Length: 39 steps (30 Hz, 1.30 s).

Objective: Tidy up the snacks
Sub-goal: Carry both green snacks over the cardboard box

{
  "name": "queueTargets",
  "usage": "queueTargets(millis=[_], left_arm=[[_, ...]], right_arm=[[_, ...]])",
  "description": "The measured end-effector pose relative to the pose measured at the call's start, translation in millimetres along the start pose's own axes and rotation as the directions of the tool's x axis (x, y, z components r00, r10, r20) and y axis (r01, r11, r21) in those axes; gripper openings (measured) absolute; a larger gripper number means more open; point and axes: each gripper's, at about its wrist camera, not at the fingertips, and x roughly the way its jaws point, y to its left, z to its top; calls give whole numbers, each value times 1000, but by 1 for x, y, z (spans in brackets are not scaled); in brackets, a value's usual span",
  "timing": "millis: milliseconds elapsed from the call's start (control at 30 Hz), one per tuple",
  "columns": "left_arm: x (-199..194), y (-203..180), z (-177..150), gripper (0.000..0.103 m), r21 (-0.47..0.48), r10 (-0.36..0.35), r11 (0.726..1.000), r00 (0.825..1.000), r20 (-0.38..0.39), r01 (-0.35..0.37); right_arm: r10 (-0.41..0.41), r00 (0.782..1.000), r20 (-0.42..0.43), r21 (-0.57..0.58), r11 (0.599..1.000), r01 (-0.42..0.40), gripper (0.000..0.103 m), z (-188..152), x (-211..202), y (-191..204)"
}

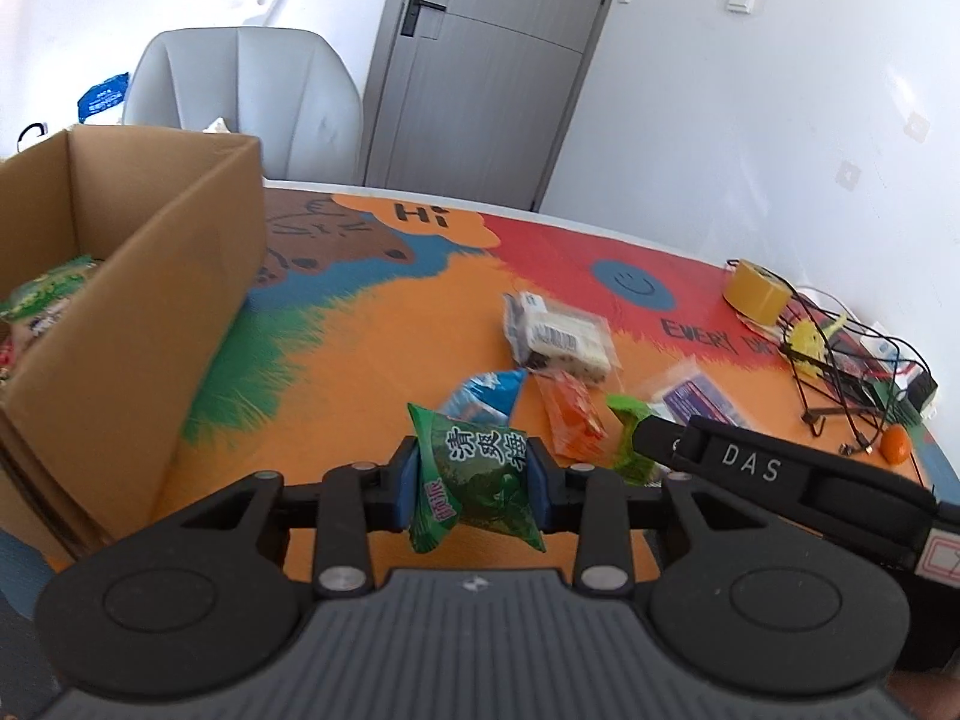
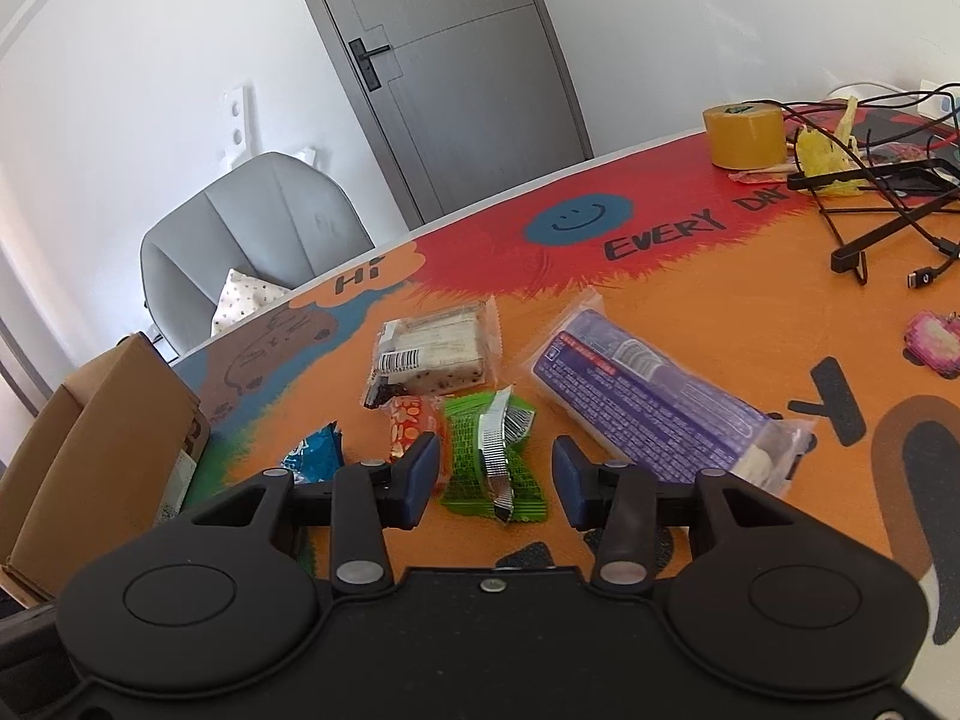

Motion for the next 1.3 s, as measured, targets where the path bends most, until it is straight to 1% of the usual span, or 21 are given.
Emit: queueTargets(millis=[133, 167, 200, 233, 333, 467, 667, 1067, 1300], left_arm=[[-3, 6, 3, 35, -9, 6, 1000, 1000, 5, -6], [-5, 7, 4, 35, -12, 6, 1000, 1000, 6, -6], [-7, 8, 4, 35, -15, 4, 1000, 1000, 10, -4], [-9, 8, 5, 35, -16, 2, 1000, 1000, 16, -2], [-17, 11, 6, 35, -16, 5, 1000, 999, 34, -4], [-24, 13, 7, 35, -22, 6, 1000, 999, 47, -5], [-46, 15, 7, 35, -25, -4, 1000, 996, 92, 6], [-88, 27, 17, 35, -34, 14, 999, 984, 178, -8], [-109, 39, 24, 35, -48, 27, 999, 975, 220, -17]], right_arm=[[-17, 1000, 0, -33, 999, 17, 53, 1, 5, 9], [-15, 1000, -5, -52, 999, 15, 53, 0, 8, 12], [-18, 1000, -18, -65, 998, 17, 50, -1, 12, 13], [-28, 999, -43, -63, 998, 25, 34, -2, 16, 13], [-10, 999, -45, -43, 999, 8, 32, -6, 12, 11], [-5, 1000, -18, -47, 999, 4, 31, -9, -4, 14], [9, 1000, 28, -47, 999, -8, 30, -10, -28, 20], [87, 989, 120, -50, 995, -81, 27, -8, -71, 41], [141, 979, 150, -66, 989, -133, 27, -5, -90, 59]])
